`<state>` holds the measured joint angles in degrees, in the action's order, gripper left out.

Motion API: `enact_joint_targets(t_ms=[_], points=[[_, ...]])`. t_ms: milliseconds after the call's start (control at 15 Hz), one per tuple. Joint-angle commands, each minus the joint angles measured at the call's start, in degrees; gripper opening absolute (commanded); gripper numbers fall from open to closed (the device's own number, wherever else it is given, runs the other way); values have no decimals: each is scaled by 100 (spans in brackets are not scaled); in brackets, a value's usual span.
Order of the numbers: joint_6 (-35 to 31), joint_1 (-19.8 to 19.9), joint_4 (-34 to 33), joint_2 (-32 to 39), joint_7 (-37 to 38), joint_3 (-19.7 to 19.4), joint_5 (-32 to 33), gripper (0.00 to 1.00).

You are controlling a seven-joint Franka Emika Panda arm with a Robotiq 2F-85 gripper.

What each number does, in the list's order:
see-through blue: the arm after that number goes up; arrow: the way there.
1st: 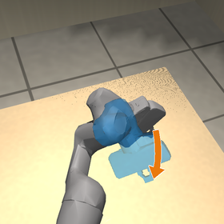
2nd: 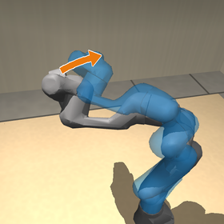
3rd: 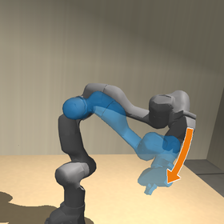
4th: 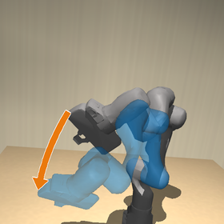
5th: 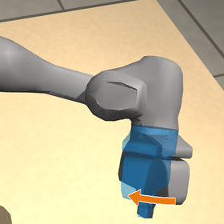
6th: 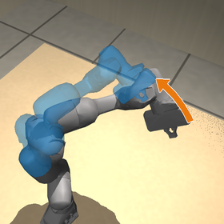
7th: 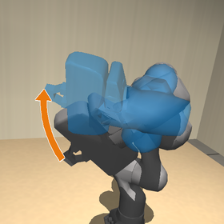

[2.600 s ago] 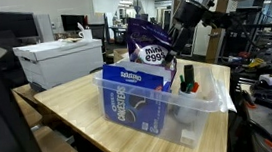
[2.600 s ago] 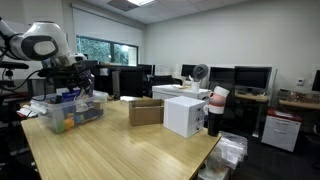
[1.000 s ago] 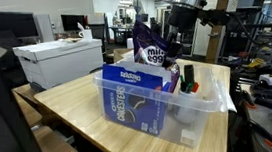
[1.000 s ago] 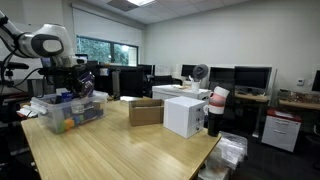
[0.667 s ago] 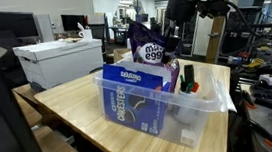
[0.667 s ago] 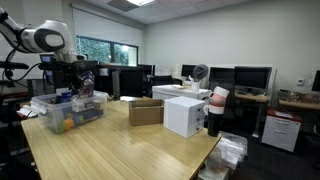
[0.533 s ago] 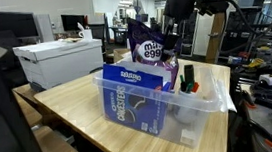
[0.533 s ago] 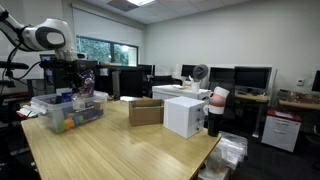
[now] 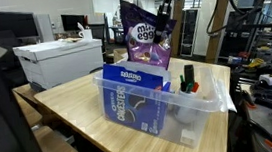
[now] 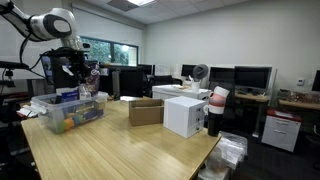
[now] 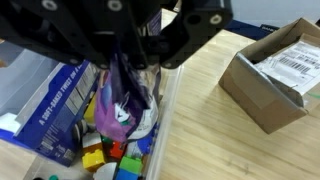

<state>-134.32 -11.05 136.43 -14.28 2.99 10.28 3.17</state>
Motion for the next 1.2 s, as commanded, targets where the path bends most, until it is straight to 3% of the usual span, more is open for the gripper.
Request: enact_joint_targets(t_ms=[0,267,600,867,1133], points=[[531,220,-618,109,218,20,255,5],[1108,539,-1369,175,485,-103,579,5],[1369,848,-1738,188,721,-300,961,5],[1438,1082,-1743,197,713,-547,1091,5],[1408,1392,-1301,84,802,-804,1501,5]])
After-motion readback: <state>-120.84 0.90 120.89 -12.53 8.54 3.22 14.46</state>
